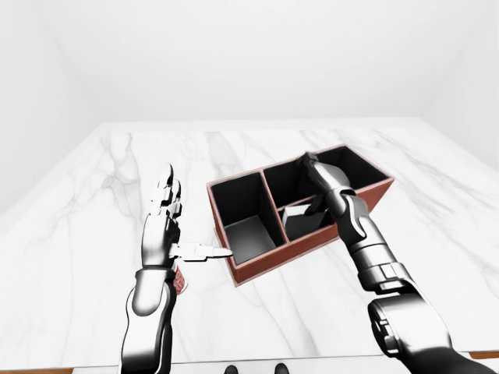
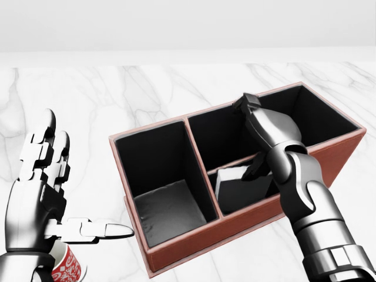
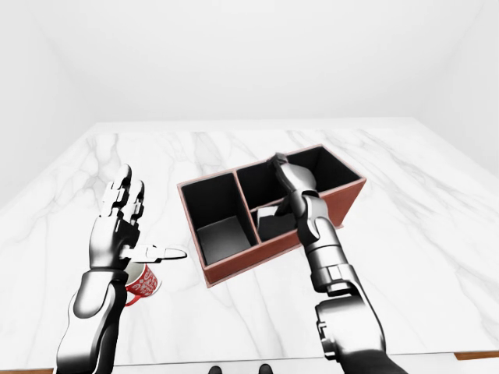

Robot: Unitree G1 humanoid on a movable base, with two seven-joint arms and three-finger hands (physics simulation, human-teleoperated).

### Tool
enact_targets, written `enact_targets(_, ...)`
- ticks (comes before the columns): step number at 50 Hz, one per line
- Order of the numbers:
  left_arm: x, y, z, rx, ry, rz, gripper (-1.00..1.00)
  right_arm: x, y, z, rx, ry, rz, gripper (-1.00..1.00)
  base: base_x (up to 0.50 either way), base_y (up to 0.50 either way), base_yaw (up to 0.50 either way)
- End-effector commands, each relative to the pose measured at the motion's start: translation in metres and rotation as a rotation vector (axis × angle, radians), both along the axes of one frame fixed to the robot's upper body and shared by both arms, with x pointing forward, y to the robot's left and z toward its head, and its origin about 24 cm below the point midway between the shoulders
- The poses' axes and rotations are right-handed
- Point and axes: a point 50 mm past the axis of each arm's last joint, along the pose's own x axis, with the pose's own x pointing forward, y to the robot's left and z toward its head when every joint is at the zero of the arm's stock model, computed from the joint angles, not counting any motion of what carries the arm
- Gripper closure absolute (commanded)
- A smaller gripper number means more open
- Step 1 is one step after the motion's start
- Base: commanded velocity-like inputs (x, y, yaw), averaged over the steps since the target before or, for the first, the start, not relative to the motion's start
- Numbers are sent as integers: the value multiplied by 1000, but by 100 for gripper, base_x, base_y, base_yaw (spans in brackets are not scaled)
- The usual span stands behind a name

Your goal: Pick up the book and place it in the back compartment of the caddy.

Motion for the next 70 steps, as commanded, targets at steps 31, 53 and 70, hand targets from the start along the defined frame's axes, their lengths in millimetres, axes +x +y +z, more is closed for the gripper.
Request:
enact_targets(31,0,0,2,0,-9,-2,-100,-43,-14,62,124,-283,-16,-100,0,0,0)
enact_targets(53,-1,-1,3,2,-12,-4,-100,-115,-12,134,271,-598,184,-100,0,0,0)
enact_targets(70,-3,-2,5,0,-21,-8,-100,-171,-7,151,344,-772,296,-100,0,0,0)
